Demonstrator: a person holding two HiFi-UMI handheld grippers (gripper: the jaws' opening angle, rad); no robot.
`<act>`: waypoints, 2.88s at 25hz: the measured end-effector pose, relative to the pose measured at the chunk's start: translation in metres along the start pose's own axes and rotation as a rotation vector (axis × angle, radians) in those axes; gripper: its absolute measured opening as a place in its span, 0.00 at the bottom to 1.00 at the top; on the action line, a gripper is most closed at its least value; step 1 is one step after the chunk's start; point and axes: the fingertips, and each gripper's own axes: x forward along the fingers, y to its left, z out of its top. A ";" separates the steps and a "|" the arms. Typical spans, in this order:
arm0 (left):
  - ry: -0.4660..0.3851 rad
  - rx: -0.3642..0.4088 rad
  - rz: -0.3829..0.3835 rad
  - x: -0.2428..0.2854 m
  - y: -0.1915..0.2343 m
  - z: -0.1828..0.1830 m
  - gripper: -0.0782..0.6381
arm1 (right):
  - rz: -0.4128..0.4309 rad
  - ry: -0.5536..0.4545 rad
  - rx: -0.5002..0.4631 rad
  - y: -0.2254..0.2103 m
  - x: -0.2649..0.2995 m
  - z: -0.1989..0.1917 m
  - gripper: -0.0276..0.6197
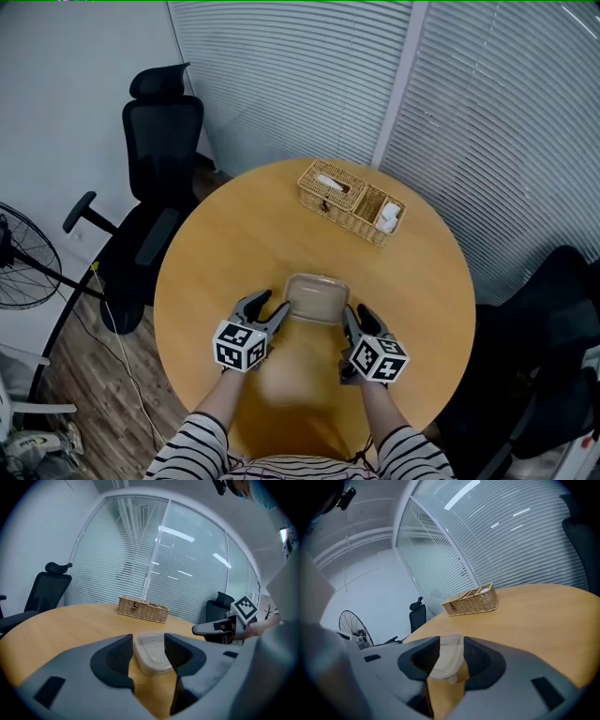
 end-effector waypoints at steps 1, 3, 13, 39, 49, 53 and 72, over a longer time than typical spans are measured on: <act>0.008 -0.014 -0.005 0.005 0.002 -0.002 0.41 | 0.002 0.008 -0.001 0.000 0.004 -0.002 0.30; 0.028 -0.046 -0.012 0.015 0.006 -0.007 0.41 | 0.005 0.021 -0.002 -0.001 0.012 -0.005 0.30; 0.083 -0.158 -0.053 0.043 0.007 -0.027 0.41 | 0.008 0.048 0.006 -0.004 0.032 -0.015 0.30; -0.046 -0.245 -0.076 0.012 -0.002 0.012 0.32 | 0.021 -0.062 0.059 0.013 0.002 0.017 0.13; -0.128 -0.242 -0.109 -0.032 -0.016 0.040 0.24 | 0.036 -0.102 0.054 0.042 -0.034 0.028 0.11; -0.158 -0.242 -0.131 -0.055 -0.026 0.050 0.23 | 0.043 -0.128 0.053 0.059 -0.054 0.033 0.11; -0.235 -0.215 -0.183 -0.173 -0.065 0.048 0.22 | 0.058 -0.204 0.042 0.132 -0.152 0.001 0.11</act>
